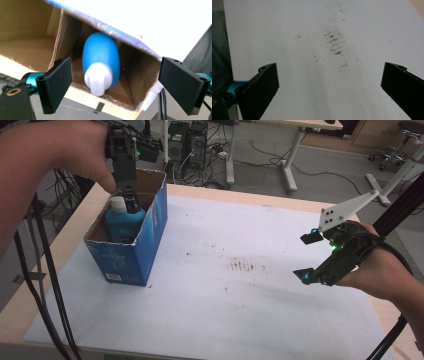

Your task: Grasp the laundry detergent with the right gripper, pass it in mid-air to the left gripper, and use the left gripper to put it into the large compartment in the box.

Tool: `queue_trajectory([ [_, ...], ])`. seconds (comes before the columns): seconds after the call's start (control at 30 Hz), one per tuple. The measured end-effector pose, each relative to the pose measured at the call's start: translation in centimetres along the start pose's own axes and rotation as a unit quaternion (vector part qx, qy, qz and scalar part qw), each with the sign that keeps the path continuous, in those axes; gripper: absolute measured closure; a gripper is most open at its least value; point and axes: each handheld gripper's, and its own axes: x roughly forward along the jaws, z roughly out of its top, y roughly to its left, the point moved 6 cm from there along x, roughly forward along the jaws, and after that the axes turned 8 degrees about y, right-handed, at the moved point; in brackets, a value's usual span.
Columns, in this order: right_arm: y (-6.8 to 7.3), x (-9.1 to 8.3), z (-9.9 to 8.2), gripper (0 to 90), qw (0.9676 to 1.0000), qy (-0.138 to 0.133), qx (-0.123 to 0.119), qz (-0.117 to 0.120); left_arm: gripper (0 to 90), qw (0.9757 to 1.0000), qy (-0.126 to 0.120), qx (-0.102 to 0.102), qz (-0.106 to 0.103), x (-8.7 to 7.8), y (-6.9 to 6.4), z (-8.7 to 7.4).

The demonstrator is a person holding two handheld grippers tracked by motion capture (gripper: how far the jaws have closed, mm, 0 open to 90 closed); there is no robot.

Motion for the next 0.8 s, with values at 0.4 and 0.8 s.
queue_trajectory([
  [0.4,-2.6,-2.0,-0.1,0.7,0.9988,0.046,-0.011,-0.012,6.4,0.9977,0.001,0.068,-0.005,-1.3,-1.7,3.8],
  [0.8,-4.6,-1.7,-2.4,0.7,0.9907,0.133,-0.030,-0.007,1.6,0.9946,0.019,0.101,-0.011,-0.1,-1.8,6.3],
])
